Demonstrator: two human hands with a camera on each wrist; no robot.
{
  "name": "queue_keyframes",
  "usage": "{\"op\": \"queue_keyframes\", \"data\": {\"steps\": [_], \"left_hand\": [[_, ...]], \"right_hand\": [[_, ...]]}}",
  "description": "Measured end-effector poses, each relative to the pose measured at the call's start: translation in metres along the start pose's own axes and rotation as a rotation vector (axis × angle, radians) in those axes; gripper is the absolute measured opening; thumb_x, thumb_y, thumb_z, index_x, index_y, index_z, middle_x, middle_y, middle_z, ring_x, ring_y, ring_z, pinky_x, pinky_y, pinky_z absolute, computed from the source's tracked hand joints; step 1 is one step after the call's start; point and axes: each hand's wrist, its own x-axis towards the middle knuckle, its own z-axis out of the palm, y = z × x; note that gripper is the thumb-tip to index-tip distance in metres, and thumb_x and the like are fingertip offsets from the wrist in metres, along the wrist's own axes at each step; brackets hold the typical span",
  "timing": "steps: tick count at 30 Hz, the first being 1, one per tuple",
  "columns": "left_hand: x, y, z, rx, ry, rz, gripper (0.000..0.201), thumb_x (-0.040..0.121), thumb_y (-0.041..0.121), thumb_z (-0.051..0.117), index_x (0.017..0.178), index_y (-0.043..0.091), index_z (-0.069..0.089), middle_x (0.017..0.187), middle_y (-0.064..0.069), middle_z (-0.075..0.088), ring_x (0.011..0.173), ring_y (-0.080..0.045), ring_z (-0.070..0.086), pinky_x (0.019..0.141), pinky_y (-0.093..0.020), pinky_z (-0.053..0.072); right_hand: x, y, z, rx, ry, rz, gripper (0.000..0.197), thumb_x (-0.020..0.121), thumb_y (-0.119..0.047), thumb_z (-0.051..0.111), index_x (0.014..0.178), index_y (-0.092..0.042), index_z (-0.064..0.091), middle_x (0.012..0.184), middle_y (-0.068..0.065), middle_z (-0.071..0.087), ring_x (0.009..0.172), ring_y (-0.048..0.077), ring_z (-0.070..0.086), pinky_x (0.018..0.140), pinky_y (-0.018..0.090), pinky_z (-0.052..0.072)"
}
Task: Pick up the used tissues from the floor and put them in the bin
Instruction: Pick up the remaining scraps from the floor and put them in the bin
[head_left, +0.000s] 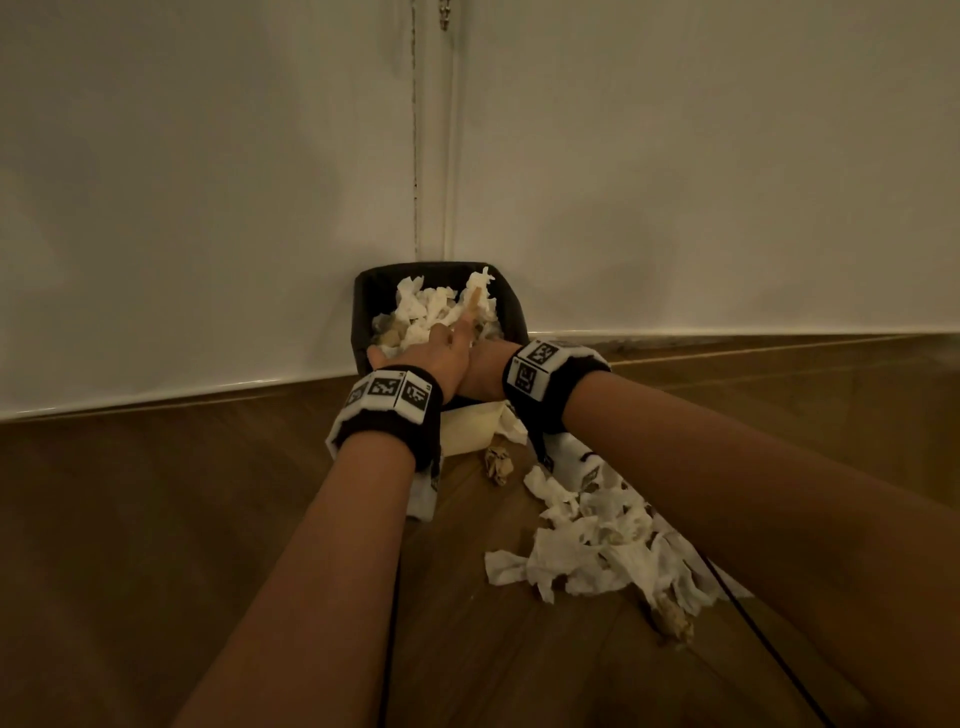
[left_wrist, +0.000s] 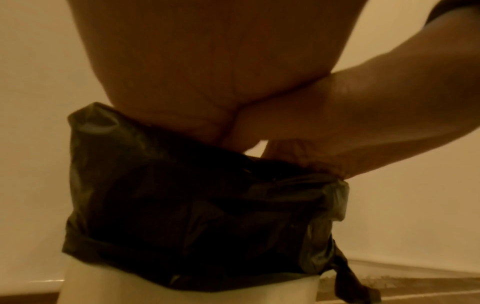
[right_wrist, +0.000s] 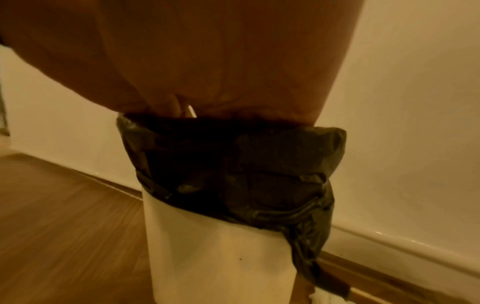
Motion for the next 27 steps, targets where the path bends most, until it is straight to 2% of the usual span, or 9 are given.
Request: {"op": "queue_keyframes", "data": {"steps": [5,7,10,14,16,19,22,24,27], "left_hand": [[-0.011,0.001,0.001,0.085,0.194,0.022,0.039,0.096,0.038,0.023,0.119,0.022,0.050,0.100,-0.004,0.065,0.101,-0.026,0.057,0.106,-0.052,0.015],[-0.022,-0.001,0.006,0.004,0.348,0.057,0.026,0.093,0.030,0.035,0.111,0.027,0.054,0.089,0.001,0.064,0.095,-0.023,0.058,0.104,-0.047,0.018],[-0.043,0.000,0.017,-0.201,0.547,0.107,0.020,0.092,0.026,0.041,0.100,0.028,0.059,0.085,0.008,0.059,0.090,-0.018,0.056,0.098,-0.040,0.024],[-0.062,0.008,0.040,-0.322,0.729,0.247,0.014,0.089,0.024,0.045,0.089,0.024,0.060,0.080,0.005,0.059,0.077,-0.016,0.055,0.083,-0.035,0.038],[-0.067,0.011,0.056,-0.401,0.693,0.277,0.013,0.089,0.023,0.046,0.086,0.026,0.059,0.074,0.010,0.053,0.069,-0.012,0.053,0.067,-0.028,0.043],[-0.072,0.014,0.093,-0.362,0.526,0.251,0.010,0.090,0.028,0.046,0.086,0.032,0.055,0.066,0.016,0.046,0.058,0.000,0.045,0.049,-0.018,0.032],[-0.077,0.016,0.136,-0.268,0.232,0.247,0.011,0.091,0.028,0.045,0.098,0.033,0.052,0.092,0.006,0.058,0.073,-0.011,0.055,0.060,-0.026,0.046],[-0.082,0.016,0.166,-0.162,0.070,0.249,0.020,0.091,0.025,0.046,0.110,0.030,0.050,0.120,-0.001,0.047,0.089,-0.021,0.057,0.072,-0.031,0.050],[-0.095,0.015,0.207,-0.047,-0.021,0.234,0.023,0.089,0.022,0.051,0.106,0.037,0.048,0.123,-0.001,0.036,0.101,-0.019,0.049,0.081,-0.033,0.051]], "right_hand": [[-0.016,0.007,0.000,0.087,0.255,0.068,0.033,0.099,-0.023,0.033,0.117,-0.009,0.056,0.117,0.014,0.061,0.104,0.026,0.057,0.091,0.037,0.042],[-0.025,0.013,0.008,0.069,0.378,0.056,0.031,0.096,-0.023,0.034,0.115,-0.017,0.058,0.109,0.008,0.063,0.102,0.024,0.056,0.094,0.037,0.037],[-0.039,0.020,0.024,0.009,0.488,0.038,0.037,0.091,-0.019,0.040,0.122,-0.028,0.055,0.118,-0.002,0.058,0.115,0.021,0.045,0.101,0.039,0.026],[-0.055,0.030,0.041,0.110,0.726,0.028,0.041,0.085,-0.011,0.043,0.117,-0.028,0.061,0.121,-0.005,0.054,0.114,0.021,0.040,0.093,0.035,0.024],[-0.065,0.038,0.052,0.212,0.841,0.055,0.036,0.083,-0.009,0.046,0.109,-0.026,0.066,0.115,-0.002,0.056,0.110,0.022,0.042,0.085,0.031,0.023],[-0.080,0.051,0.080,0.323,0.933,0.147,0.027,0.083,-0.008,0.052,0.098,-0.021,0.070,0.103,0.002,0.058,0.103,0.024,0.045,0.078,0.027,0.022],[-0.098,0.069,0.117,0.440,0.932,0.251,0.023,0.085,-0.005,0.051,0.092,-0.015,0.071,0.098,0.007,0.060,0.099,0.027,0.048,0.080,0.030,0.030],[-0.109,0.080,0.142,0.508,0.922,0.335,0.025,0.084,-0.003,0.049,0.089,-0.013,0.072,0.096,0.008,0.061,0.097,0.029,0.049,0.084,0.035,0.038],[-0.126,0.090,0.183,0.581,0.878,0.469,0.029,0.083,0.001,0.046,0.087,-0.013,0.072,0.096,0.008,0.063,0.097,0.028,0.049,0.085,0.036,0.039]]}}
